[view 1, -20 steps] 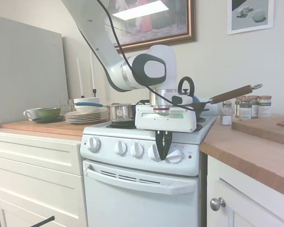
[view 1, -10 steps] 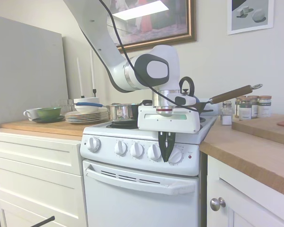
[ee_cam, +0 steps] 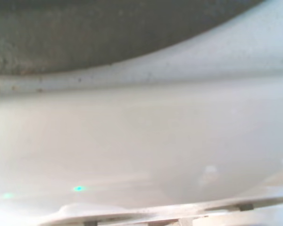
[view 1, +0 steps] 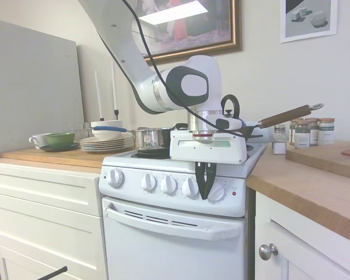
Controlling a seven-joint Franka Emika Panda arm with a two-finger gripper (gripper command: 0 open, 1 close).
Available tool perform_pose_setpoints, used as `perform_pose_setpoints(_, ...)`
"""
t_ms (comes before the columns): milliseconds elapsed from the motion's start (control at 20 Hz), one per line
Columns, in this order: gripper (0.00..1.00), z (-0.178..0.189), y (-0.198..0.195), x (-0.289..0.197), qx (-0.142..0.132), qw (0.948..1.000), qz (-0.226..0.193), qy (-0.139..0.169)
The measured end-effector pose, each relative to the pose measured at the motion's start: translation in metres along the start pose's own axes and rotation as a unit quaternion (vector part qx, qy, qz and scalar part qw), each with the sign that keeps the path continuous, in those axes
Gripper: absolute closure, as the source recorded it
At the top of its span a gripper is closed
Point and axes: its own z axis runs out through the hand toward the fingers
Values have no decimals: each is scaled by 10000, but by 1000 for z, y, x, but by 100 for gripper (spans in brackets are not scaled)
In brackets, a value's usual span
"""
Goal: Turn on the stove on the bottom right
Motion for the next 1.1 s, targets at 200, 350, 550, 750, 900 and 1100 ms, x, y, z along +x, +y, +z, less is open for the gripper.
perform_pose_setpoints(200, 100, 0, -1, 0, -8, 10000, -19, 5)
perform_pose_setpoints(350, 100, -1, -3, -1, -32, 10000, -79, 30)
perform_pose_setpoints(550, 100, -5, -8, -3, -36, 9999, -137, 73)
perform_pose_setpoints(750, 100, -9, -11, -7, -11, 9998, -152, 94)
perform_pose_setpoints(900, 100, -17, -12, -12, 40, 9998, -174, 131)
perform_pose_setpoints(1100, 100, -29, -8, -21, 121, 9996, -176, 165)
